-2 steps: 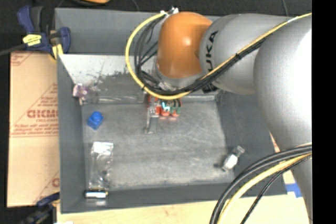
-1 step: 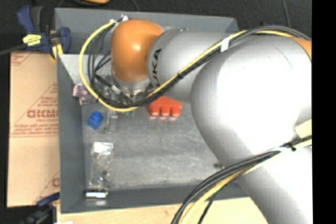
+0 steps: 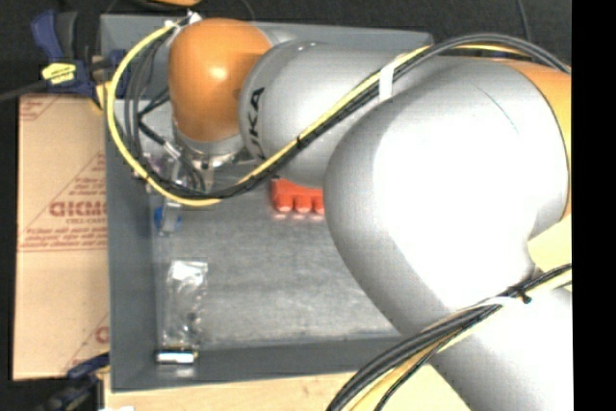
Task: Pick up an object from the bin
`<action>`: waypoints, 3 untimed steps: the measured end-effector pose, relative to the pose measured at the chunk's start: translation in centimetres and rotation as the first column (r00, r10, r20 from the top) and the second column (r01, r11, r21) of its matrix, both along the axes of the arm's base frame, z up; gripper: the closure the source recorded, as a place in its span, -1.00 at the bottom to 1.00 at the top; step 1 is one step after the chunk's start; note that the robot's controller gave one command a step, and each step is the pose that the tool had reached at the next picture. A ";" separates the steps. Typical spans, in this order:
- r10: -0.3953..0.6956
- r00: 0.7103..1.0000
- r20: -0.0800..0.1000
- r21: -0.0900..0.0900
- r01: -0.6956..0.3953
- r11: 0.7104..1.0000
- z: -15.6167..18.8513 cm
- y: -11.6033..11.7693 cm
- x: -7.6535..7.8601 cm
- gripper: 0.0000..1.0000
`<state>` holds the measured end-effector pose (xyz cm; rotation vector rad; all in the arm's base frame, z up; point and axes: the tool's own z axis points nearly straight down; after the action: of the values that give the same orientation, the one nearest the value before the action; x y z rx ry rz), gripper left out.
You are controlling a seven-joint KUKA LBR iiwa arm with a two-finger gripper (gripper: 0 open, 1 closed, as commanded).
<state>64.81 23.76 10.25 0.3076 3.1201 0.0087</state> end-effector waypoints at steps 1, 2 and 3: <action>-0.154 0.988 -0.003 -0.006 0.154 0.988 2.1 -9.4 0.2 -1.00; -0.104 0.995 -0.010 -0.007 0.104 0.995 -3.5 -6.7 0.4 -1.00; 0.034 0.999 0.000 -0.003 -0.034 0.999 -3.1 0.0 0.2 -1.00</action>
Offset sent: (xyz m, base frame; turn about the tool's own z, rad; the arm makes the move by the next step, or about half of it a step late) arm 0.0000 -0.0889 0.0193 0.1544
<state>64.97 23.78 7.17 0.2548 3.1251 0.0041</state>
